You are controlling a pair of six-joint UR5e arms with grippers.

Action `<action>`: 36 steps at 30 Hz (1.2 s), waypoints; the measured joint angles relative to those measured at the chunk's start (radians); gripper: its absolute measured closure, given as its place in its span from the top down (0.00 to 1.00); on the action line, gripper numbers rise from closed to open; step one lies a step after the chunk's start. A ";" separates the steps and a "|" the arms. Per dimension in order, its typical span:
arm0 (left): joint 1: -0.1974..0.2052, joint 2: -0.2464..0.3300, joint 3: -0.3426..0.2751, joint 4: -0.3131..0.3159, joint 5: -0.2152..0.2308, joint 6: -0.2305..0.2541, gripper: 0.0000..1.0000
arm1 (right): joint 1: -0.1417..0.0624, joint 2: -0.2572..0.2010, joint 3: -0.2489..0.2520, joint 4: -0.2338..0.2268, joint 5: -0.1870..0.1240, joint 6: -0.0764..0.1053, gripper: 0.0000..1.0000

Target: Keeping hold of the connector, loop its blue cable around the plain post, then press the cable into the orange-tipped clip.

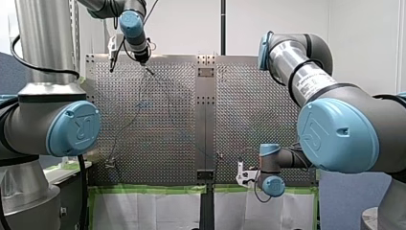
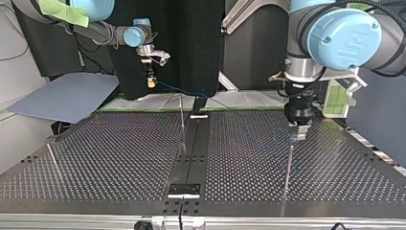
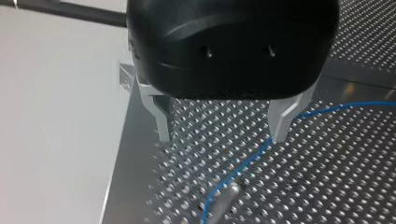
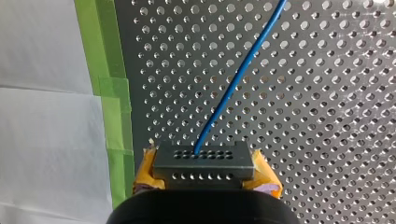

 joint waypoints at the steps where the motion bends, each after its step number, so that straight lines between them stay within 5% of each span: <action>1: -0.001 -0.003 0.003 0.005 0.002 0.004 1.00 | 0.000 0.000 -0.001 0.001 0.000 0.000 0.00; 19: -0.056 -0.096 0.042 0.096 0.011 0.078 1.00 | 0.002 0.000 -0.005 0.010 -0.003 -0.001 0.00; 31: -0.081 -0.181 0.052 0.150 -0.053 0.134 1.00 | 0.002 0.000 -0.005 0.010 -0.003 0.000 0.00; 36: -0.089 -0.211 0.061 0.186 -0.033 0.137 1.00 | 0.002 0.000 -0.006 0.009 -0.003 0.000 0.00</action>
